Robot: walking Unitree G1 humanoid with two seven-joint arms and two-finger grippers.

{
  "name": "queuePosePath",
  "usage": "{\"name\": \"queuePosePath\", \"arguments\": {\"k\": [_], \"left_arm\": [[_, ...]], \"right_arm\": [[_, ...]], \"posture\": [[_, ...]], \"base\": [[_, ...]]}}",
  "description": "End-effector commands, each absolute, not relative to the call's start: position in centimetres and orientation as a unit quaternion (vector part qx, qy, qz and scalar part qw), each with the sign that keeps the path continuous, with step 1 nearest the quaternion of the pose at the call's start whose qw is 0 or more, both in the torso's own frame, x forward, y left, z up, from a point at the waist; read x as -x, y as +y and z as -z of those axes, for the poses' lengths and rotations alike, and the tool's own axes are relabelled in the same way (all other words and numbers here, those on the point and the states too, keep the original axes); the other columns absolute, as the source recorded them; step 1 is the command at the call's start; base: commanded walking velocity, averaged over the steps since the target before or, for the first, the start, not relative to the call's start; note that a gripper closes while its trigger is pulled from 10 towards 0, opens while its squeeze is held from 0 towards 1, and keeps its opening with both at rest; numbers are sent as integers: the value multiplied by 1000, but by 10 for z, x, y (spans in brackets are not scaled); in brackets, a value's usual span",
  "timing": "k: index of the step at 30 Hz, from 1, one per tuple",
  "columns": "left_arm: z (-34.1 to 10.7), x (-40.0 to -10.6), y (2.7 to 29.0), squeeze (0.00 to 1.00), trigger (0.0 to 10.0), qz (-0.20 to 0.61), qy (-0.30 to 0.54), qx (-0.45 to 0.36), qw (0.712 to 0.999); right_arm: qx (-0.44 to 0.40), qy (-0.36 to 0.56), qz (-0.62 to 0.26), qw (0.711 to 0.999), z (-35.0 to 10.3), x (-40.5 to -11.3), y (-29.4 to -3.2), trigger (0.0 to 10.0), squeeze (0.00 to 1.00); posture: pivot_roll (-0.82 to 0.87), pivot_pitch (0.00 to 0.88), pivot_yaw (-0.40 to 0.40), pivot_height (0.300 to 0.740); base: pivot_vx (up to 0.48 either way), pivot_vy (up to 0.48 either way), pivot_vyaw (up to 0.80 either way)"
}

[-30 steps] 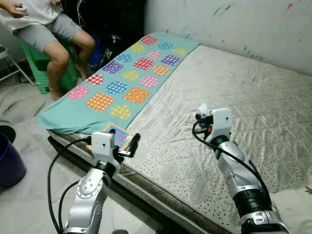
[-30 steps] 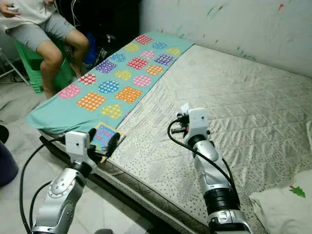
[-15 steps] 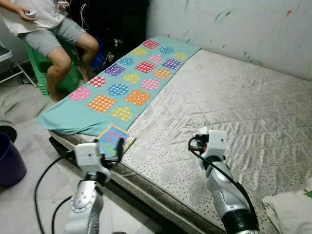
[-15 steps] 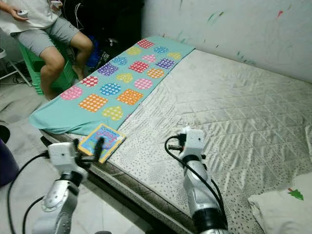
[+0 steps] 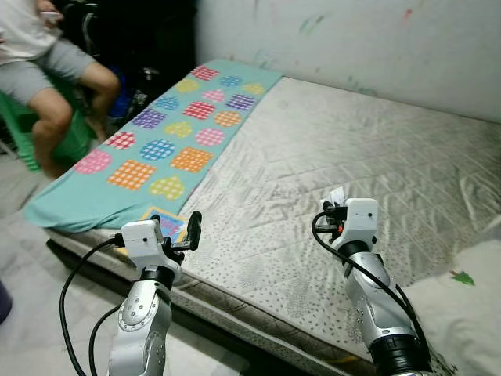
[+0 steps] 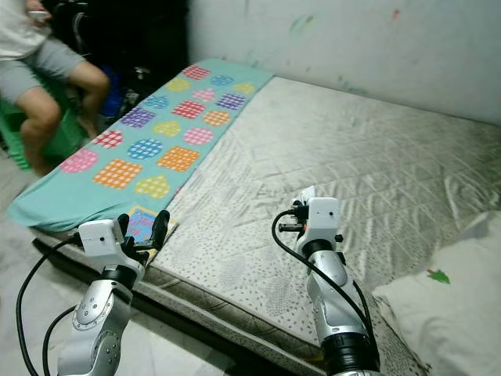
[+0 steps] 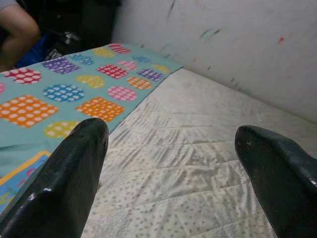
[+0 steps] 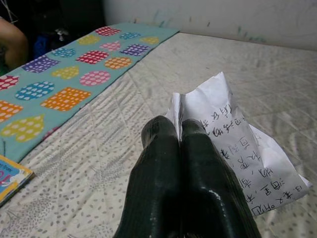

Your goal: Clean up the room

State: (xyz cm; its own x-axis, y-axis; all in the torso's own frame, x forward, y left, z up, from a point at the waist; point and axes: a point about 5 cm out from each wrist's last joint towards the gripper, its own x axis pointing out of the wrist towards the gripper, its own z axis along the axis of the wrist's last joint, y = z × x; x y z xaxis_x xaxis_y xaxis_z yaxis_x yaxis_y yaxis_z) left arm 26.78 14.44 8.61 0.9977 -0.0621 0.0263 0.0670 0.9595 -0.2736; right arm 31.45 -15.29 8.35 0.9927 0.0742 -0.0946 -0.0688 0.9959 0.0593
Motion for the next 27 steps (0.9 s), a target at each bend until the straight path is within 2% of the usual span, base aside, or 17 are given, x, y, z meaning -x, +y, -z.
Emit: {"name": "queuePosePath", "arguments": {"k": [1, 6, 25, 27], "left_arm": [[-89, -271, 140, 0, 10000, 39, -13, 145, 989], [-91, -273, 141, 0, 10000, 41, -14, 147, 988], [-90, -277, 140, 0, 10000, 42, -11, 147, 988], [-89, -277, 140, 0, 10000, 42, -11, 147, 988]], "right_arm": [[-33, 44, -43, 998, -89, -317, -147, 10000, 0], [-36, 51, -53, 997, -85, -315, -142, 10000, 0], [-34, 48, -58, 997, -85, -315, -141, 10000, 0], [-38, 51, -58, 996, -85, -315, -141, 10000, 0]], "posture": [[49, 13, -21, 740], [50, 16, -13, 740], [40, 8, -5, 740], [40, 8, -5, 740]], "base": [[0, 0, -800], [0, 0, -800], [0, 278, -800], [0, 274, 0]]}}
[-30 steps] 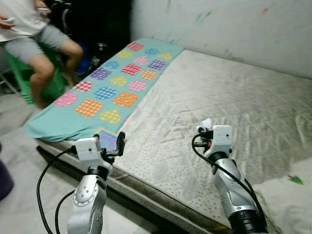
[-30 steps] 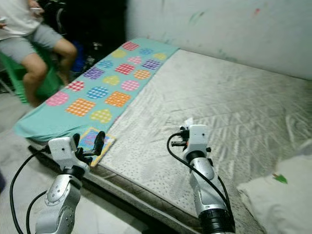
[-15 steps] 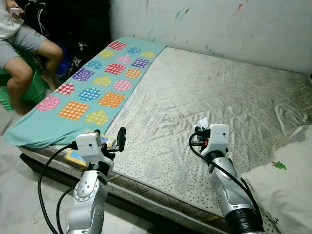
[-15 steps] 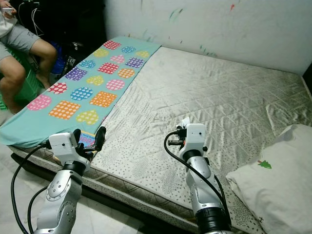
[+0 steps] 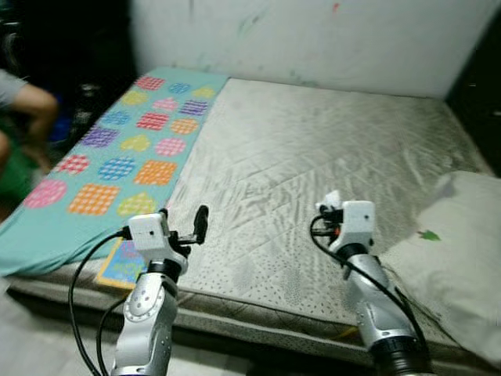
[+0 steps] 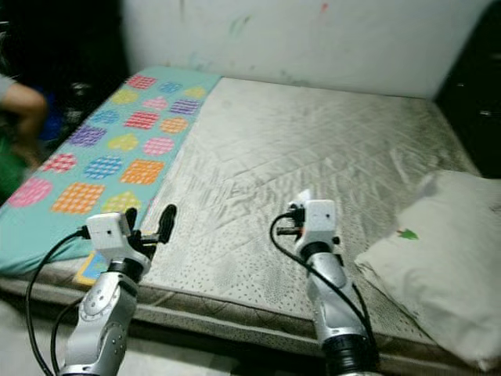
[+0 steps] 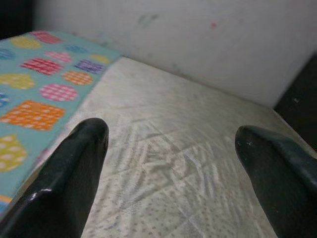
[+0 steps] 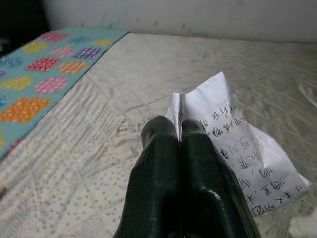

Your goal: Clean up the room

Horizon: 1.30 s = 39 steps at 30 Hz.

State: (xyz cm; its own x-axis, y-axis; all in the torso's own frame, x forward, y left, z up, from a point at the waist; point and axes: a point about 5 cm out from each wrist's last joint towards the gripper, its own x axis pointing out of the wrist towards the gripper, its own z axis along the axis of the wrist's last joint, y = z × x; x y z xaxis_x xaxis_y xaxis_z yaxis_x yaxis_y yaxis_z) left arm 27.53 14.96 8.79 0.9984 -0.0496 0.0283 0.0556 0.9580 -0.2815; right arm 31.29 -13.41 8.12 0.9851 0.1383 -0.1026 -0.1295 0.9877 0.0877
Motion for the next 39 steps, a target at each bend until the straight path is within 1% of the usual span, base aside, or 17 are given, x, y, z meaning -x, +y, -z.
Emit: {"name": "queuePosePath", "arguments": {"k": [1, 6, 7, 8, 10, 12, 13, 16, 19, 21, 23, 28, 34, 35, 37, 39], "left_arm": [[-89, -277, 140, 0, 10000, 41, -11, 147, 988], [-89, -277, 140, 0, 10000, 41, -11, 147, 988], [-89, -277, 141, 0, 10000, 41, -11, 147, 988], [-89, -277, 141, 0, 10000, 41, -12, 147, 988], [-90, -277, 141, 0, 10000, 42, -16, 143, 989], [-90, -276, 140, 0, 10000, 44, -18, 141, 989], [-90, -276, 140, 0, 10000, 47, -19, 140, 989], [-91, -275, 139, 0, 10000, 52, -19, 144, 988], [-91, -275, 140, 0, 10000, 54, -20, 147, 987], [-92, -276, 140, 0, 10000, 53, -21, 150, 987], [-92, -276, 140, 0, 10000, 53, -21, 152, 987], [-91, -276, 139, 0, 10000, 55, -19, 155, 986], [-91, -276, 138, 0, 10000, 57, -19, 157, 986], [-91, -276, 137, 0, 10000, 58, -18, 157, 986], [-91, -276, 137, 0, 10000, 58, -18, 157, 986], [-91, -276, 136, 0, 10000, 57, -18, 158, 986]], "right_arm": [[-38, 54, -60, 996, -84, -315, -140, 10000, 0], [-38, 65, -61, 995, -82, -316, -138, 10000, 0], [-28, 67, -58, 996, -81, -316, -137, 10000, 0], [8, 65, -48, 997, -81, -316, -137, 10000, 0], [24, 57, -58, 996, -82, -316, -135, 10000, 0], [22, 57, -65, 996, -81, -315, -133, 10000, 0], [0, 63, -75, 995, -80, -314, -131, 10000, 0], [34, 36, -76, 996, -85, -314, -131, 10000, 0], [24, 56, -102, 993, -82, -313, -128, 10000, 0], [-12, 58, -106, 993, -81, -310, -127, 10000, 0], [-7, 58, -107, 993, -81, -309, -127, 10000, 0], [-25, 58, -110, 992, -80, -308, -128, 10000, 0], [17, 75, -92, 993, -75, -308, -132, 10000, 0], [43, 67, -88, 993, -76, -308, -133, 10000, 0], [55, 55, -90, 993, -77, -308, -133, 10000, 0], [29, 57, -97, 993, -76, -306, -132, 10000, 0]], "posture": [[41, 7, -8, 740], [42, 6, -9, 740], [42, 7, -9, 740], [42, 7, -8, 740], [43, 7, -8, 740], [43, 7, -7, 740], [44, 6, -6, 740], [44, 6, -6, 740], [44, 5, -5, 740], [43, 6, -4, 740], [43, 6, -4, 740], [36, 6, 3, 740], [34, 6, 2, 740], [34, 6, 2, 740], [34, 6, 2, 740], [33, 10, -1, 740]], "base": [[0, 262, 0], [0, 258, 0], [0, 251, 0], [0, 0, 0], [0, 0, 0], [0, 0, 0], [0, 0, 0], [0, 0, 0], [0, 0, 0], [0, 0, 0], [0, 0, 0], [0, 308, 0], [0, 352, 0], [0, 352, 0], [0, 352, 0], [0, 351, 0]]}}
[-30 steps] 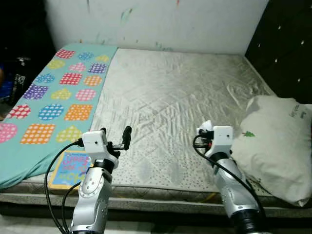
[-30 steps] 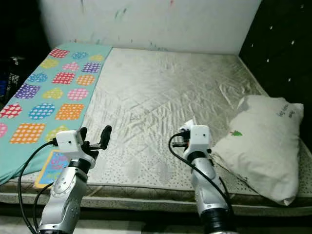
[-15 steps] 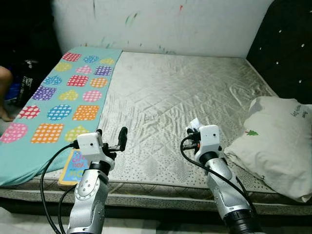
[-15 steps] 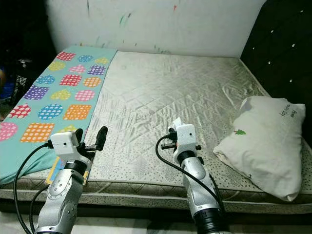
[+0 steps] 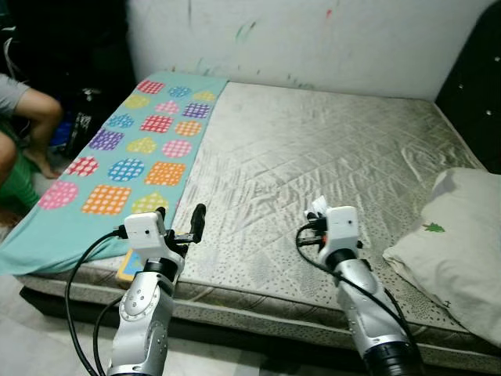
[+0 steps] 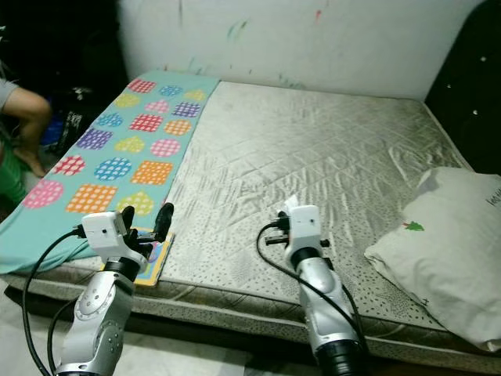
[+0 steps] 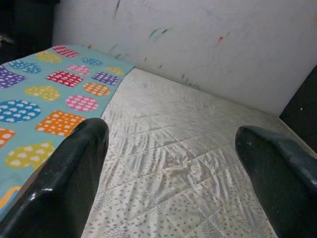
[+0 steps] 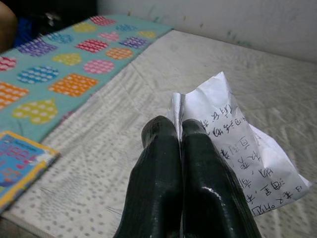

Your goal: Clean up the room

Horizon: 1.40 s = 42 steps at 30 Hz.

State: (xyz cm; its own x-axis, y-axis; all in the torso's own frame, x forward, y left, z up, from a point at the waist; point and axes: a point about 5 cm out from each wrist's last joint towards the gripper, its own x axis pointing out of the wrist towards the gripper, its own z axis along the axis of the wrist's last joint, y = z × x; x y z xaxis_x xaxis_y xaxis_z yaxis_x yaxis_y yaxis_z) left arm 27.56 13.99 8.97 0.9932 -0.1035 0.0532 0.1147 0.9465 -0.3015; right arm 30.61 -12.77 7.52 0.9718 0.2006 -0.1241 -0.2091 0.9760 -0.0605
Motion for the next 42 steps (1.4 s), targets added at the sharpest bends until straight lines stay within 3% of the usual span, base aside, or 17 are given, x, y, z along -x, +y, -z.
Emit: {"name": "queuePosePath", "arguments": {"k": [1, 7, 11, 18, 20, 25, 32, 42], "left_arm": [[-90, -276, 136, 0, 10000, 57, -17, 158, 986], [-90, -276, 136, 0, 10000, 57, -16, 159, 986], [-90, -277, 136, 0, 10000, 58, -16, 158, 986], [-89, -278, 135, 0, 10000, 60, -15, 158, 986], [-89, -277, 135, 0, 10000, 61, -15, 158, 985], [-90, -274, 134, 0, 10000, 71, -18, 153, 985], [-91, -271, 134, 0, 10000, 89, -21, 167, 982], [-92, -272, 132, 0, 10000, 99, -24, 174, 979]], "right_arm": [[26, 57, -95, 994, -76, -306, -132, 10000, 0], [50, 56, -91, 993, -75, -307, -131, 10000, 0], [7, 65, -125, 990, -74, -303, -128, 10000, 0], [65, 61, -97, 991, -72, -304, -132, 10000, 0], [44, 71, -108, 991, -70, -303, -130, 10000, 0], [56, 64, -92, 992, -71, -302, -135, 10000, 0], [4, 59, -115, 992, -72, -300, -121, 10000, 0], [-7, 49, -131, 990, -76, -305, -113, 10000, 0]], "posture": [[33, 10, -1, 740], [30, 10, 0, 740], [26, 9, 2, 740], [21, 10, 1, 740], [21, 10, 1, 740], [25, 26, -20, 740], [37, 11, 7, 740], [34, 0, 21, 740]], "base": [[0, 349, 0], [0, 354, 0], [0, 355, 0], [0, 354, 0], [0, 341, 0], [0, 0, 0], [0, 0, 0], [321, 0, 0]]}}
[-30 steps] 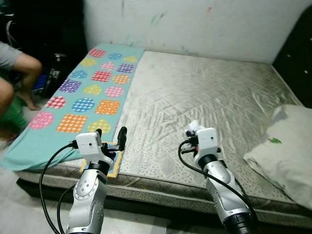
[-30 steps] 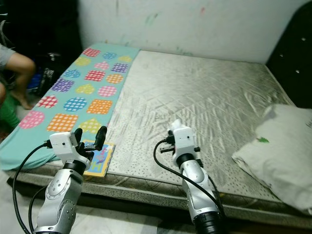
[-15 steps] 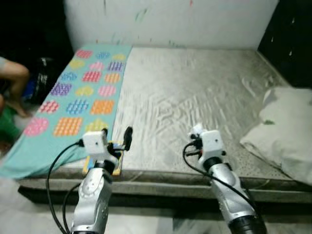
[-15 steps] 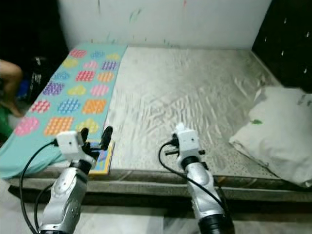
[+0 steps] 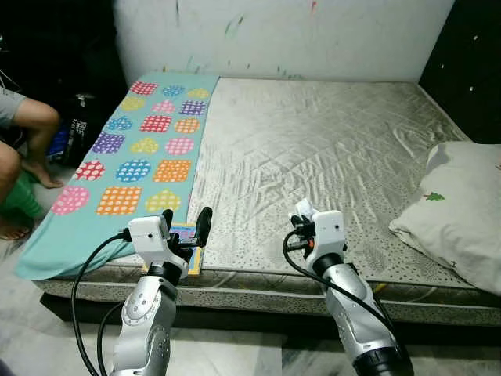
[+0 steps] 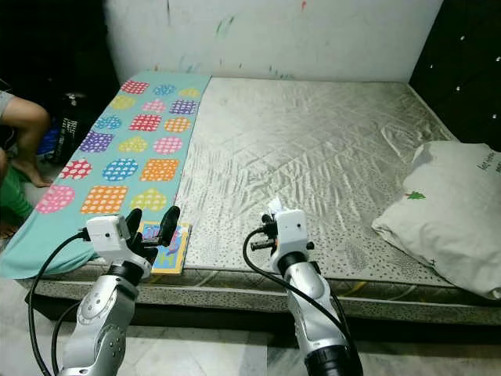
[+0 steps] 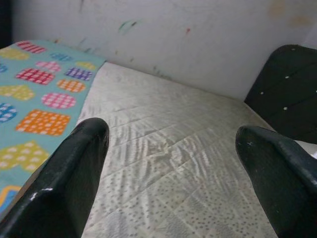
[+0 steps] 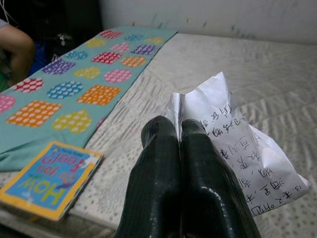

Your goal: Clean up the room

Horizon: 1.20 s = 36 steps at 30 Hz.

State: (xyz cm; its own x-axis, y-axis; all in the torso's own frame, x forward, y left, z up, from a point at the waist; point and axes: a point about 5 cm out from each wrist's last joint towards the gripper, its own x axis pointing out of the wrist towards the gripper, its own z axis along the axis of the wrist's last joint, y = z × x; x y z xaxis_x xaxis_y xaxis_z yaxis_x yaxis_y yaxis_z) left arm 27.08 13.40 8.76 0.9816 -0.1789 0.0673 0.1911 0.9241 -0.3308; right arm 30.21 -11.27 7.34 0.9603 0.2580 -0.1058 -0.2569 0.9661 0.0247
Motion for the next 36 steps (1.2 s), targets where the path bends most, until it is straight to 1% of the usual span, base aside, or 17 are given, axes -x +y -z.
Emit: {"name": "queuePosePath", "arguments": {"k": [1, 10, 27, 36], "left_arm": [[-91, -272, 133, 0, 10000, 100, -22, 173, 980], [-91, -272, 135, 0, 10000, 102, -20, 172, 980], [-92, -275, 132, 0, 10000, 102, -19, 178, 979], [-87, -275, 130, 0, 10000, 83, -8, 185, 979]], "right_arm": [[-7, 48, -129, 990, -77, -306, -114, 10000, 0], [-4, 47, -116, 992, -76, -307, -119, 10000, 0], [12, 44, -97, 994, -78, -312, -128, 10000, 0], [18, 45, -91, 995, -76, -312, -132, 10000, 0]], "posture": [[34, 0, 22, 740], [35, 0, 25, 740], [29, 0, 12, 740], [30, 0, 11, 740]], "base": [[364, 0, 0], [364, 0, 0], [355, 0, 0], [0, 0, 0]]}}
